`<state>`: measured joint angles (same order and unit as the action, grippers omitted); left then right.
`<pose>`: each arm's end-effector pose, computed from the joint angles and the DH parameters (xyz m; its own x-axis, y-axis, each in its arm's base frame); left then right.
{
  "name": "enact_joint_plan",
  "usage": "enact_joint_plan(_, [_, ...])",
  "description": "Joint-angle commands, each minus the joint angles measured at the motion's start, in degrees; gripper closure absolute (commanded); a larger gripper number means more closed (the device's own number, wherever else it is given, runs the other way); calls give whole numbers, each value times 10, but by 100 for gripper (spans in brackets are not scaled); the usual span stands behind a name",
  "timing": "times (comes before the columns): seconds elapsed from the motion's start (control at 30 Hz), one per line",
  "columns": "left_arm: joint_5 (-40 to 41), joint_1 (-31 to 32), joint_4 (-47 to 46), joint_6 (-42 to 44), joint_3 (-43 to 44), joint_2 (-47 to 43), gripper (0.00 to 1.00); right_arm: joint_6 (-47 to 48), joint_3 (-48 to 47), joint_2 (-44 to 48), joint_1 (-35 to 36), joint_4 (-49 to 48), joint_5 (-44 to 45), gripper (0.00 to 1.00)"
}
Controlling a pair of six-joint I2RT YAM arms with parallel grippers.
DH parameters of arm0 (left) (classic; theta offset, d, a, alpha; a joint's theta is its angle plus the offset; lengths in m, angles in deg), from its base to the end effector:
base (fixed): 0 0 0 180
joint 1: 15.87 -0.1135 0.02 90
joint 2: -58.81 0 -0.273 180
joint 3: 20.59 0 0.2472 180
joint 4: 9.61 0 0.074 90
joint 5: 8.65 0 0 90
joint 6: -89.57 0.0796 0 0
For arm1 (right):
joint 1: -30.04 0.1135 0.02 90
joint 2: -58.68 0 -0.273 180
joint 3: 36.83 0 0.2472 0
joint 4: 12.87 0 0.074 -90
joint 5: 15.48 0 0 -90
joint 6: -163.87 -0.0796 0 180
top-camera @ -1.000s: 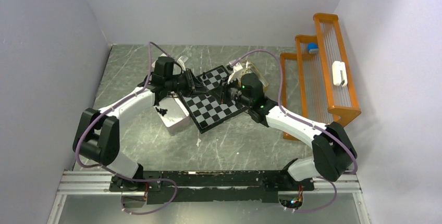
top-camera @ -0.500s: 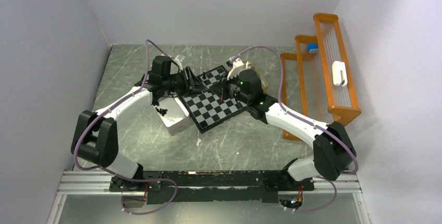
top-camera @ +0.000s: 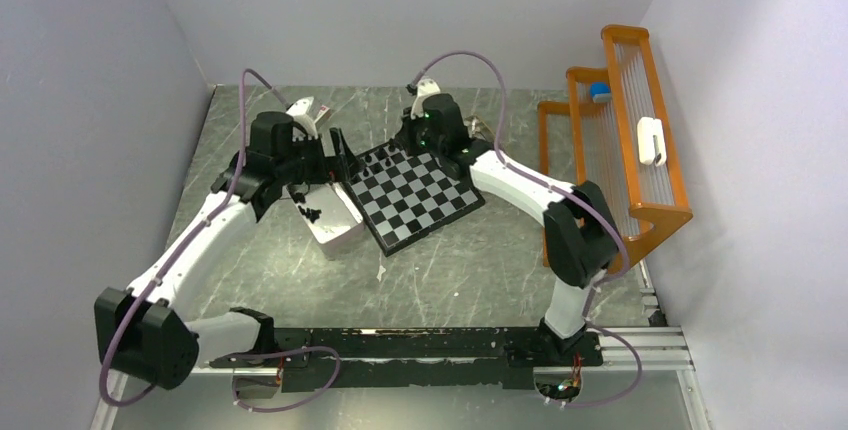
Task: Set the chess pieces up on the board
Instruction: Place the chess piece on the chessboard.
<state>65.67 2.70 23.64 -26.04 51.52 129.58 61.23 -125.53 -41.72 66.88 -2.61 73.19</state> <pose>0.2824 -0.1176 0.2974 -0.6784 -0.2111 -0.7037 0.2560 0.8299 -0.4957 0.3621 0.2736 0.2745 -0.4270 -0.0465 -0.9031 -0.5362 0.8172 0.2114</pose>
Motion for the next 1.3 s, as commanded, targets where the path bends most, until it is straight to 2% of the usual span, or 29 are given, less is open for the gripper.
enact_joint_plan(0.0, [75,0,46,90,-28,-53,0,35,-80,-79,-6,58,40,100])
enact_joint_plan(0.3, [117,0,38,125,-78,-147,0,52,-234,-220,-12,148,84,100])
enact_joint_plan(0.57, [121,0,39,133,-74,-162,0,57,-326,-292,-13,208,127,100])
enact_joint_plan(1.27, [117,1,36,135,-76,-161,0,45,-427,-372,-26,246,118,99])
